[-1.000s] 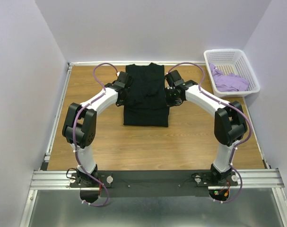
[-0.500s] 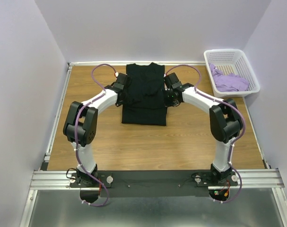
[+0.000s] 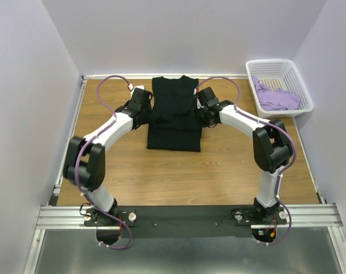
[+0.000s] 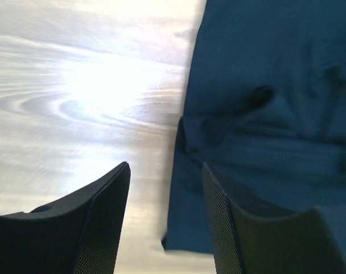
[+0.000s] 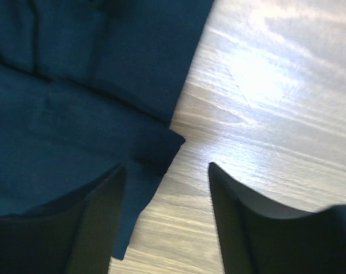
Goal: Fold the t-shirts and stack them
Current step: Fold the tshirt
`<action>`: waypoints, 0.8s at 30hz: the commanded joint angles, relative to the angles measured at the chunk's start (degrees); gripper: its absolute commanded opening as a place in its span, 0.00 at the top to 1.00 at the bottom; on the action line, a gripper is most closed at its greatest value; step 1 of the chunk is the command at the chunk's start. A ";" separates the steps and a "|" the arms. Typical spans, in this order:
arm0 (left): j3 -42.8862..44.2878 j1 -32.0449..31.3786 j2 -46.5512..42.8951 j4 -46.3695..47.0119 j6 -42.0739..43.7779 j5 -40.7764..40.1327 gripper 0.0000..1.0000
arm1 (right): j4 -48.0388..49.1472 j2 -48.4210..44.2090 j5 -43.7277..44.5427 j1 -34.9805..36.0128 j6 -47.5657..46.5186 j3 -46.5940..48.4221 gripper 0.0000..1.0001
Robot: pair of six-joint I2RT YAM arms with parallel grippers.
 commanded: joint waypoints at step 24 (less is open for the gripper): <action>-16.75 -6.16 0.70 7.72 -11.01 11.85 0.96 | 3.11 12.86 15.65 10.38 -23.75 11.54 0.16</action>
